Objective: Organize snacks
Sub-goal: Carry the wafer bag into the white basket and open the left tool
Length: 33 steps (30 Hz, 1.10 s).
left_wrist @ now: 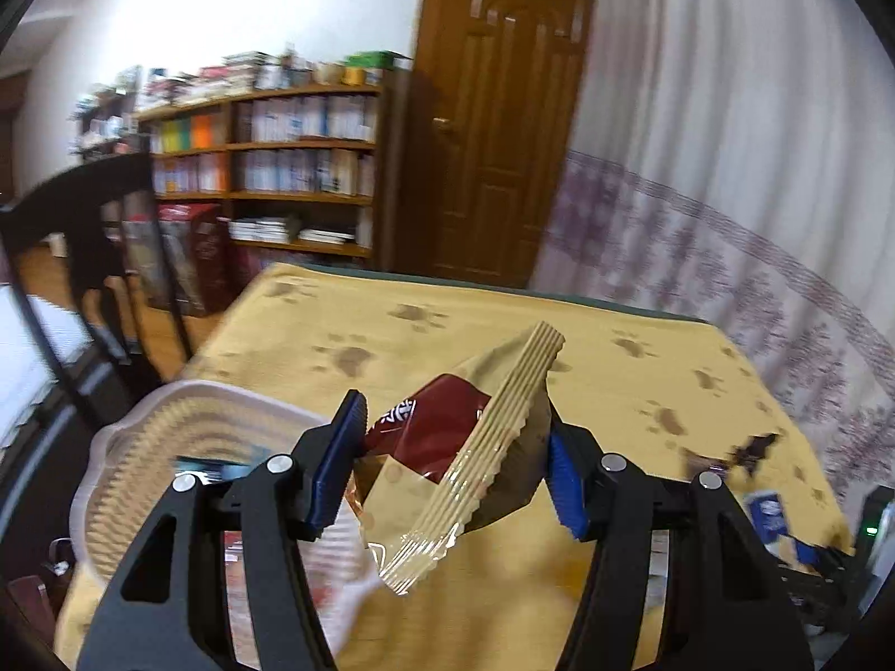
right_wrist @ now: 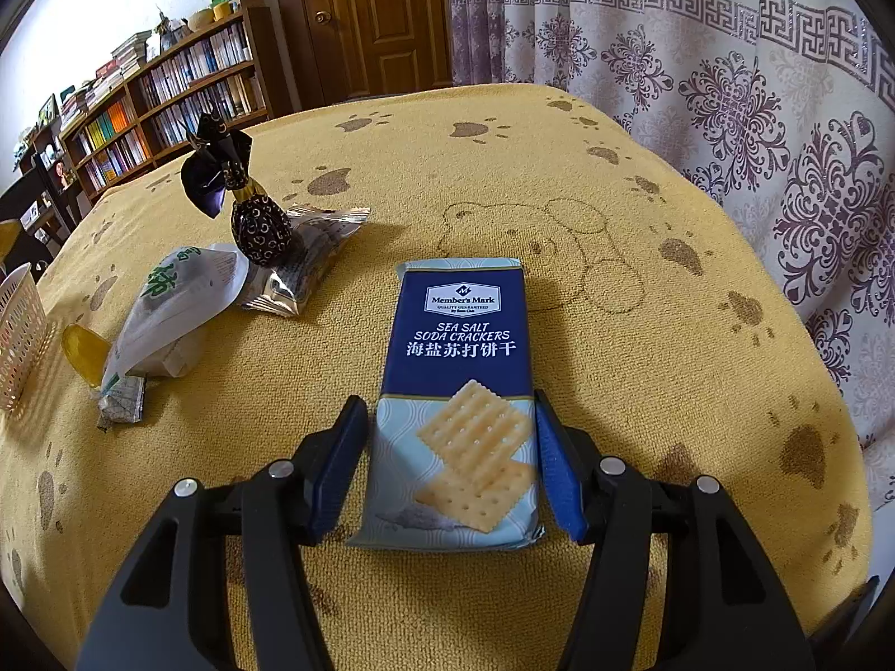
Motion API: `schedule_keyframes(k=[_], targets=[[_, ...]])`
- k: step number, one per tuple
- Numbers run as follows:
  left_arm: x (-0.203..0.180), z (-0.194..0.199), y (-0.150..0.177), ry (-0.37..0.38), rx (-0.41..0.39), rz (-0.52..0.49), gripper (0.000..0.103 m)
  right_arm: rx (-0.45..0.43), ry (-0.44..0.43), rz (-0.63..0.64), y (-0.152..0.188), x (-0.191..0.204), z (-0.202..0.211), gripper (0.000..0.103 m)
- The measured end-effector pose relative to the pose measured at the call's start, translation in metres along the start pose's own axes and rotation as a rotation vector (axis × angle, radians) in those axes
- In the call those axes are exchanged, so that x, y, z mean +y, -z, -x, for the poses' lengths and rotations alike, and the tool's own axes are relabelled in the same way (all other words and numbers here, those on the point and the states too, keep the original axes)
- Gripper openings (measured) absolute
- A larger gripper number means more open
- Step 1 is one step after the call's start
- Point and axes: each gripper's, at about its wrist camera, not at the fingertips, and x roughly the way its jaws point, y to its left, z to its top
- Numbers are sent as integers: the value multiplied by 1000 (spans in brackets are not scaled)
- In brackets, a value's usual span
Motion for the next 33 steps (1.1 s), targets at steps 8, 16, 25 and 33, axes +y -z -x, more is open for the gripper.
schedule_keyframes(k=[8, 16, 25, 33], targets=[[63, 19, -6, -183, -31, 97, 61, 0, -1, -1, 0, 0, 0, 59], [99, 20, -5, -258, -11, 163, 61, 0, 0, 0, 0, 0, 0, 59], [101, 16, -3, -280, -7, 193, 78, -1, -1, -2, 0, 0, 0, 59], [91, 25, -5, -258, -40, 183, 88, -2, -1, -3, 1, -1, 0, 59]])
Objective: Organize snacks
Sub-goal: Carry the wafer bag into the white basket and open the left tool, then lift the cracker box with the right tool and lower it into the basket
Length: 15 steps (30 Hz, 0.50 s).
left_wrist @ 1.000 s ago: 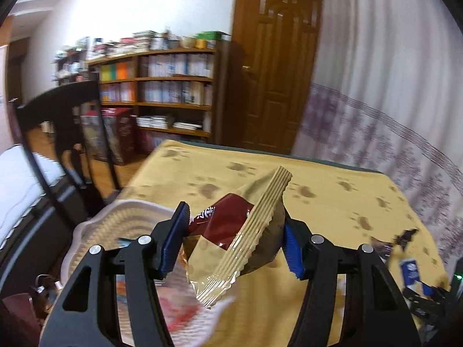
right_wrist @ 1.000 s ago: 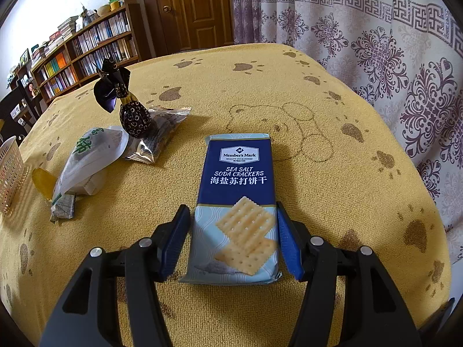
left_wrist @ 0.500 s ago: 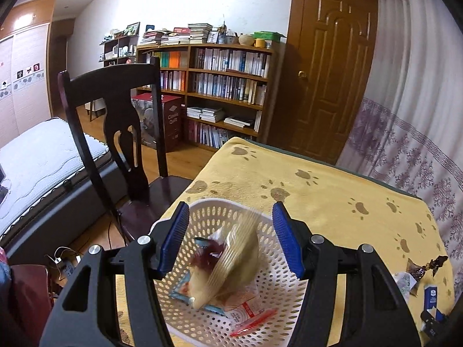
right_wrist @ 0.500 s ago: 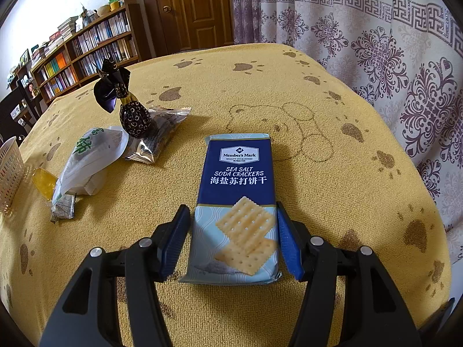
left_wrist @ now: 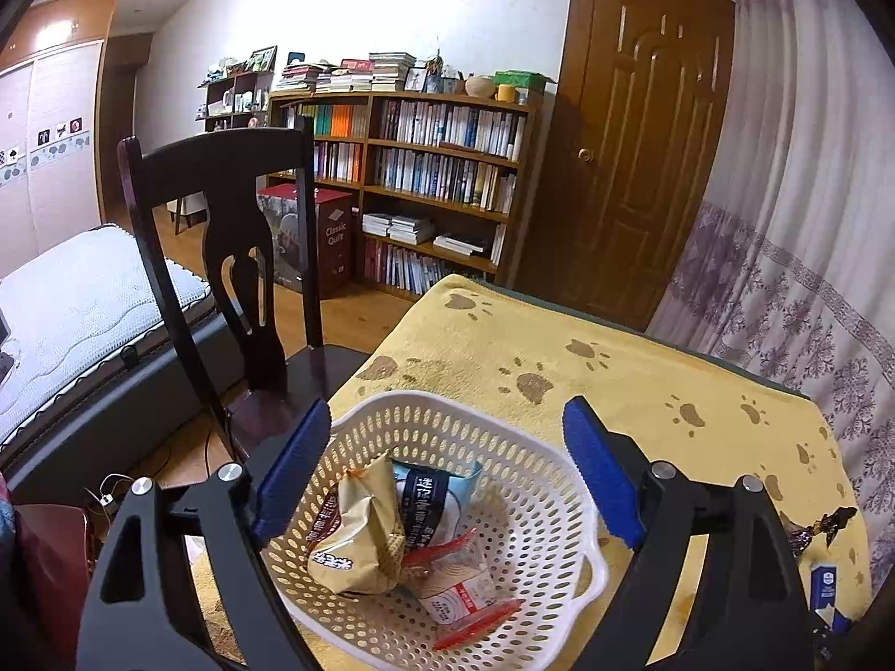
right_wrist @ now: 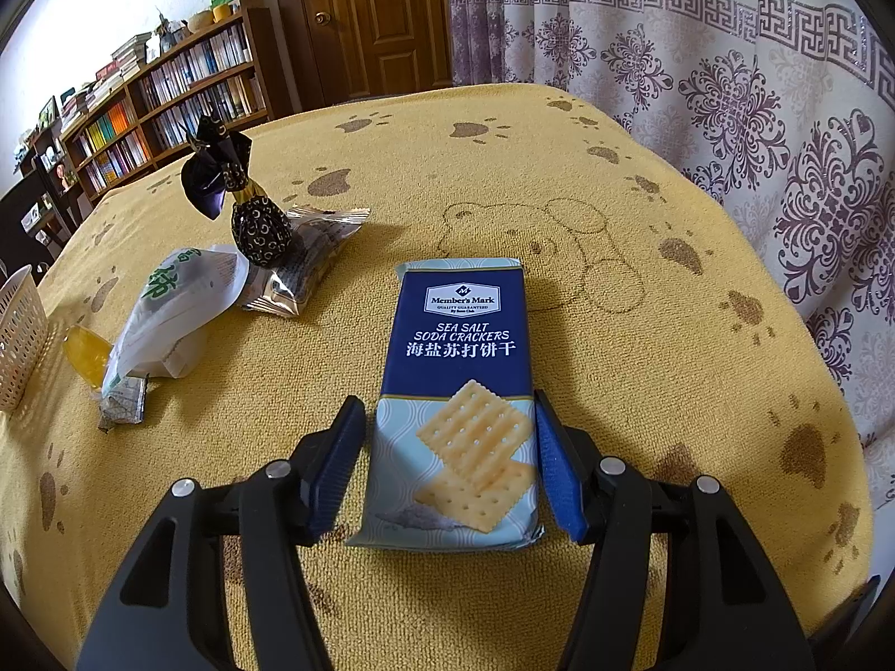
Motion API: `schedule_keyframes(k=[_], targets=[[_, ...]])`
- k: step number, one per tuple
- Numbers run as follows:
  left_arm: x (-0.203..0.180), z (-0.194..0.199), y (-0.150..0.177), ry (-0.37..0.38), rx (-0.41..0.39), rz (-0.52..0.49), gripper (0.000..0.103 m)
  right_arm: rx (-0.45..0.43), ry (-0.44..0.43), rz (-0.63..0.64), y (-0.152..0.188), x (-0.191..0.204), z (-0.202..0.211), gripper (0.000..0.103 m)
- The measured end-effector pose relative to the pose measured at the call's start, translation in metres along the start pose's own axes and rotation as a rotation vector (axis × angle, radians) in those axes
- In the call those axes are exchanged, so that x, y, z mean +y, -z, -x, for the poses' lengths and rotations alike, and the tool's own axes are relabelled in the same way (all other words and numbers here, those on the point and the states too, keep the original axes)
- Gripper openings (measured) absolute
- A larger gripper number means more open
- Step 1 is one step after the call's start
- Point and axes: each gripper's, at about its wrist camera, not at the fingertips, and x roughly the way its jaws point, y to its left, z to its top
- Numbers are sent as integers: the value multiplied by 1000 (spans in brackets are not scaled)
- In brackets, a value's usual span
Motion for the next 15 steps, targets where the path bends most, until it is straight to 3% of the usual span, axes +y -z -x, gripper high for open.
schedule_keyframes(k=[6, 12, 15], targets=[[-6, 7, 1, 20, -14, -2, 90, 4, -5, 2, -1, 1, -1, 63], [-11, 13, 1, 47, -26, -10, 90, 27, 44, 34, -9, 12, -8, 70], [-11, 18, 0, 56, -37, -9, 90, 16, 59, 31, -11, 12, -9, 59]])
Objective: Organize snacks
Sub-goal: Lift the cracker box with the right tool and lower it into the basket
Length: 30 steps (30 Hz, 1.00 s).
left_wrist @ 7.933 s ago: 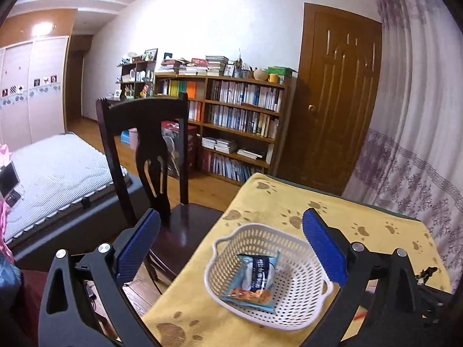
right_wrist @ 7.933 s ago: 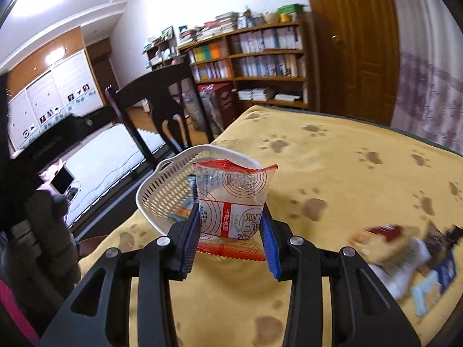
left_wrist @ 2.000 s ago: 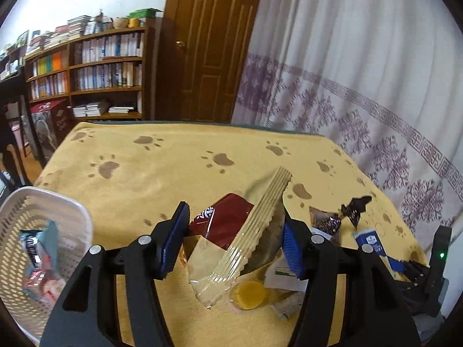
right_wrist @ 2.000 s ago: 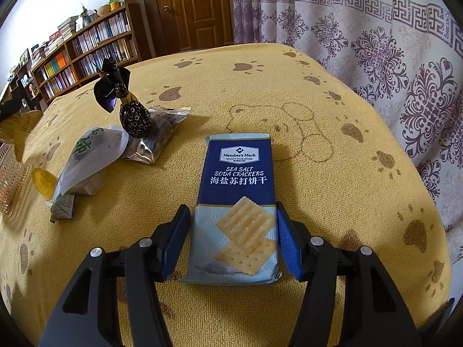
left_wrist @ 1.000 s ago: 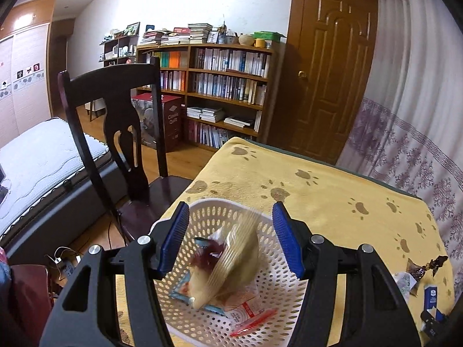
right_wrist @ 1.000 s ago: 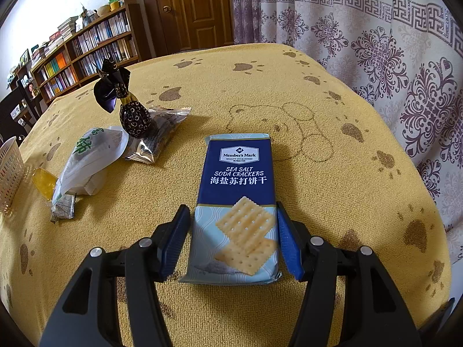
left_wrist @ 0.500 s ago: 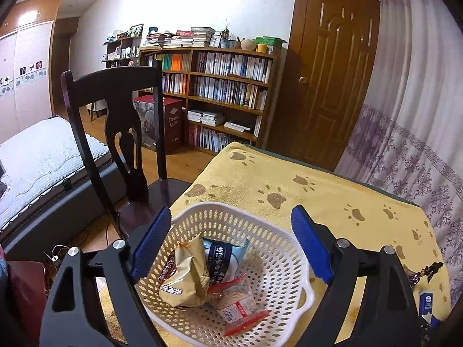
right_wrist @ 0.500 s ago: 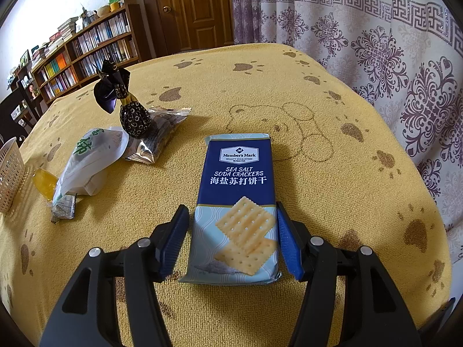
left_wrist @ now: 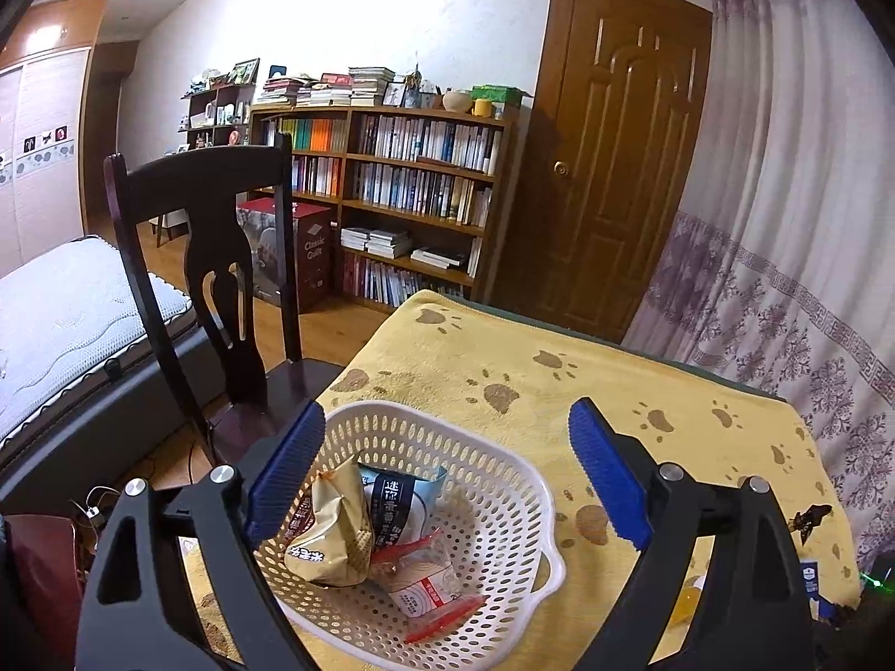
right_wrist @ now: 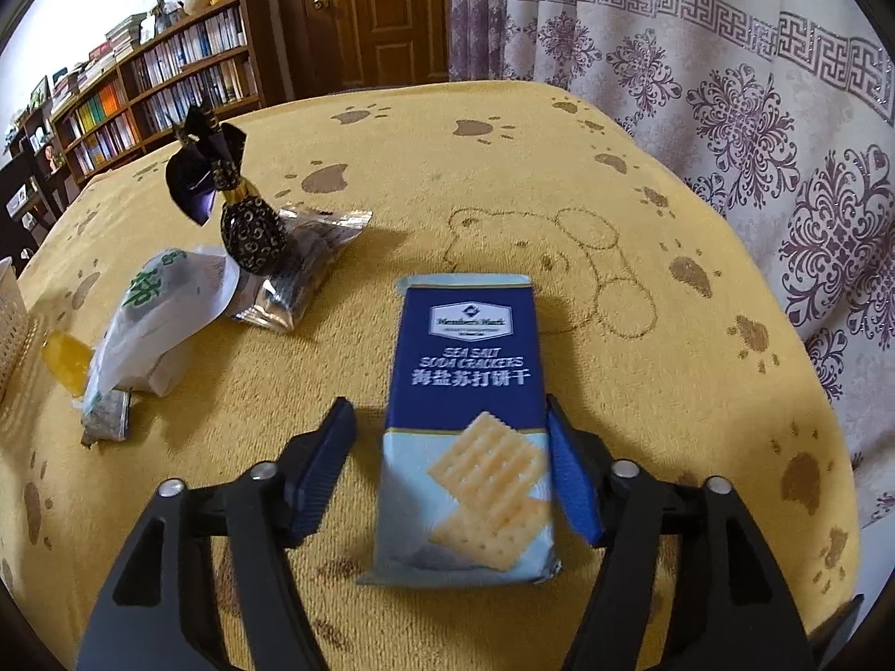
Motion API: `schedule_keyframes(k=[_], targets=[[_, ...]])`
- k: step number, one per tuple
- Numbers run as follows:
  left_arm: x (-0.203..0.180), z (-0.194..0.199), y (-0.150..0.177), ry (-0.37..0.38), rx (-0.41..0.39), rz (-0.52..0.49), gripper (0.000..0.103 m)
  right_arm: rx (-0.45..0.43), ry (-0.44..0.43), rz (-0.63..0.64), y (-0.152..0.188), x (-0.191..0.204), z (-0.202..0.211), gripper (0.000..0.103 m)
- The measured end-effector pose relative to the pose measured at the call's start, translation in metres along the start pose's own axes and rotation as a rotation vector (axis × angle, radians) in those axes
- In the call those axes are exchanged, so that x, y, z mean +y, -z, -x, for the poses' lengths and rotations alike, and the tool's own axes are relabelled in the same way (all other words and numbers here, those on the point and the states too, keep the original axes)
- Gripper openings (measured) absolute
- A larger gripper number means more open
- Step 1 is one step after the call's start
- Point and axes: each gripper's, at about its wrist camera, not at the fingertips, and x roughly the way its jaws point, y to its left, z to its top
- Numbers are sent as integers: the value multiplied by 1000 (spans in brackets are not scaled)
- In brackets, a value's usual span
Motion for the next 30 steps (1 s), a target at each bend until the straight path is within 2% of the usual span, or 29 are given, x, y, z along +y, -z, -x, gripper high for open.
schedule_keyframes(k=[1, 7, 16, 22, 26, 30], targets=[[2, 1, -1, 3, -3, 4, 90, -4, 7, 1, 1, 0, 2, 51], [8, 4, -3, 4, -10, 27, 91, 3, -25, -14, 7, -5, 9, 50], [13, 10, -5, 12, -27, 39, 91, 13, -243, -12, 17, 19, 45, 50], [22, 15, -6, -13, -45, 50, 91, -26, -394, 65, 4, 67, 80, 50], [26, 18, -7, -21, -55, 45, 91, -34, -499, 141, -14, 119, 94, 50], [34, 22, -10, -12, -67, 54, 91, -43, -565, 222, -29, 173, 101, 50]])
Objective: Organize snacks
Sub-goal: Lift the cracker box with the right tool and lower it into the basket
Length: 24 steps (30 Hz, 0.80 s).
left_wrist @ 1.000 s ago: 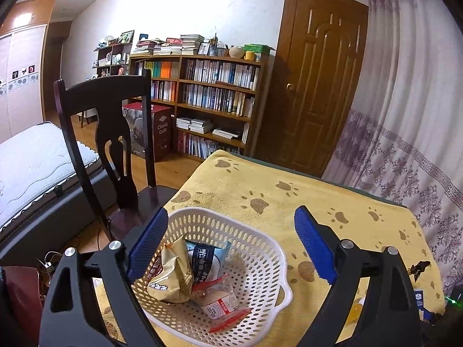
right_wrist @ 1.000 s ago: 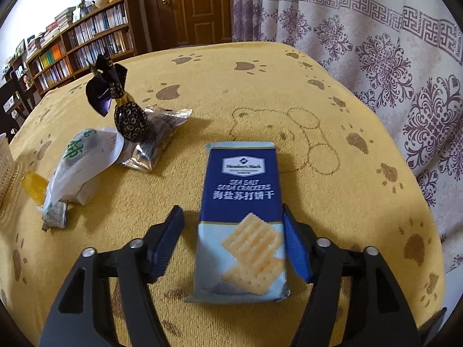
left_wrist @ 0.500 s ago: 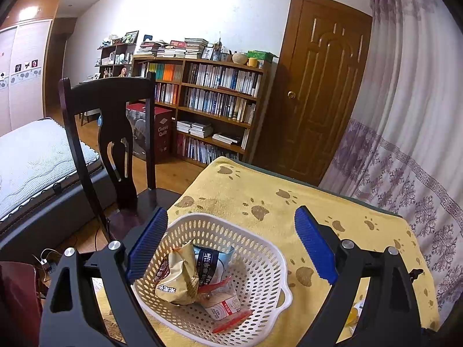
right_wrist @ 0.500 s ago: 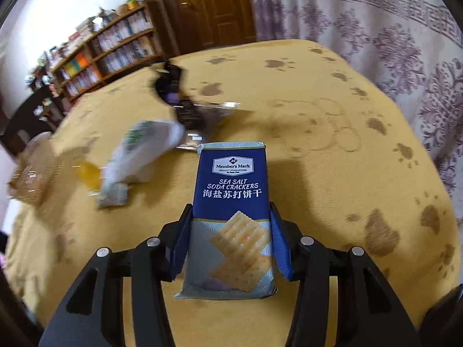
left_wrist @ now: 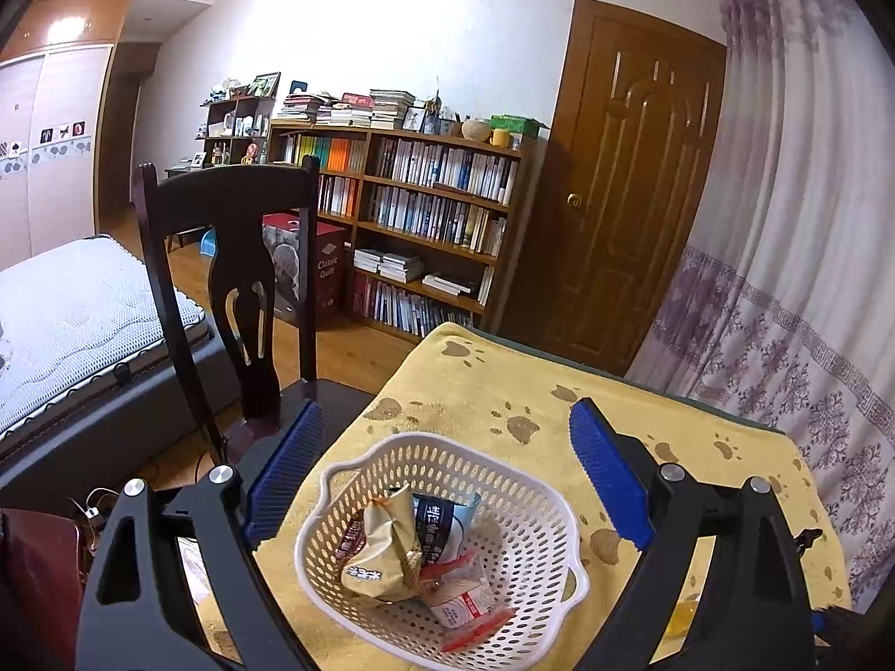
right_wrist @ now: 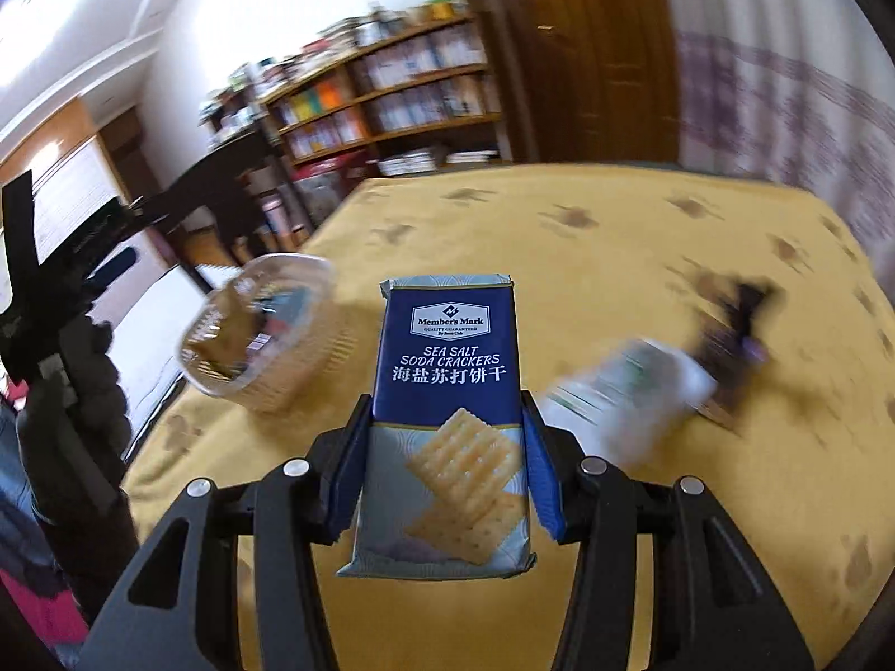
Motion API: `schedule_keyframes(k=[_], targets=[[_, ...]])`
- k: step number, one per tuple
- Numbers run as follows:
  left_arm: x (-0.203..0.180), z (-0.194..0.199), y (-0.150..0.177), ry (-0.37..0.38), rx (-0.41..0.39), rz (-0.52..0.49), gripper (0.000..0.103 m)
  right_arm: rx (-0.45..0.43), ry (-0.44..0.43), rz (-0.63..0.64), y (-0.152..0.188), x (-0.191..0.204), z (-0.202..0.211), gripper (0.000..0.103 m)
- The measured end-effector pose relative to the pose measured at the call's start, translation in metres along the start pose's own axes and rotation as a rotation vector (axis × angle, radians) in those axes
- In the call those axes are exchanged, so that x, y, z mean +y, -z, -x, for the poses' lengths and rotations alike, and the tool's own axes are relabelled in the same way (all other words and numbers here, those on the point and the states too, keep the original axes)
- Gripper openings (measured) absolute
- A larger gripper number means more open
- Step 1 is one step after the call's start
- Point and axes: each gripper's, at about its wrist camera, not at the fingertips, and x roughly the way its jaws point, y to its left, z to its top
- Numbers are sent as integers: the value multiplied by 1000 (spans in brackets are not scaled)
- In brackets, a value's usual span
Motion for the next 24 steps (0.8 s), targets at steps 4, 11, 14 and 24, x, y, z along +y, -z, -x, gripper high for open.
schedule_keyframes(k=[4, 11, 14, 24], targets=[[11, 4, -3, -7, -18, 24, 96, 33, -74, 33, -24, 40, -33, 50], [28, 3, -8, -21, -22, 74, 96, 88, -147, 71, -50, 101, -90, 50], [32, 1, -8, -29, -20, 86, 96, 105, -172, 65, -55, 114, -105, 50], [35, 0, -9, -28, -22, 91, 96, 160, -280, -47, -70, 123, -139, 52]])
